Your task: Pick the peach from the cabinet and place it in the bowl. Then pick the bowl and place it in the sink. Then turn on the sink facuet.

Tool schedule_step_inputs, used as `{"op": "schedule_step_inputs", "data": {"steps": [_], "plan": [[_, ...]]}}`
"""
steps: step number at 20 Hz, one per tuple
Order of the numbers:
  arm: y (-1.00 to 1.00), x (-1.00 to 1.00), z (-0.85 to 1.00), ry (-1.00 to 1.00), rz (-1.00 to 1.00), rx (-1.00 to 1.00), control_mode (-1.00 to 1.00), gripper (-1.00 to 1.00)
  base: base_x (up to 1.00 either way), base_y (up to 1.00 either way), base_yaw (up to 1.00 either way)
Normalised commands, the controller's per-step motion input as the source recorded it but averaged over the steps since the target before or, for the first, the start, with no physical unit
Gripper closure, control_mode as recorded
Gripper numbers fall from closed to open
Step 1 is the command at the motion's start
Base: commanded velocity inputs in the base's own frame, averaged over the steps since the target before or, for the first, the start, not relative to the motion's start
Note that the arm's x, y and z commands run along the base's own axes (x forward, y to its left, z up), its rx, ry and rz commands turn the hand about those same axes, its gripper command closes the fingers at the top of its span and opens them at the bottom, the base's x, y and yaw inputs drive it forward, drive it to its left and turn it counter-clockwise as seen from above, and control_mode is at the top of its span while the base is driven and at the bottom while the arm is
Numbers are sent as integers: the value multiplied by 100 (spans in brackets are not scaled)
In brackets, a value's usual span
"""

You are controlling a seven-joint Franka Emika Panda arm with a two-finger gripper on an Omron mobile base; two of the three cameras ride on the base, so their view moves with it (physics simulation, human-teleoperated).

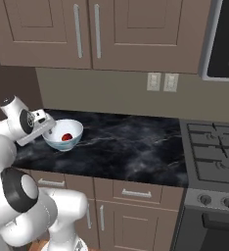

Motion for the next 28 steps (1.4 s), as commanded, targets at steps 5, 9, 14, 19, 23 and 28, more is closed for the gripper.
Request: {"op": "schedule_step_inputs", "data": {"steps": [5, 9, 14, 19, 23, 28], "plan": [[0, 27, -25, 0, 10, -14, -100, -100, 0, 0, 0], [0, 34, -26, 0, 8, -6, -100, -100, 0, 0, 0], [0, 21, -33, 0, 7, -2, -100, -100, 0, 0, 0], [0, 3, -30, 0, 6, -1, -100, -100, 0, 0, 0], [0, 3, -30, 0, 5, 0, -100, -100, 0, 0, 0], [0, 15, -24, 0, 2, -1, -100, -100, 0, 0, 0]]}}
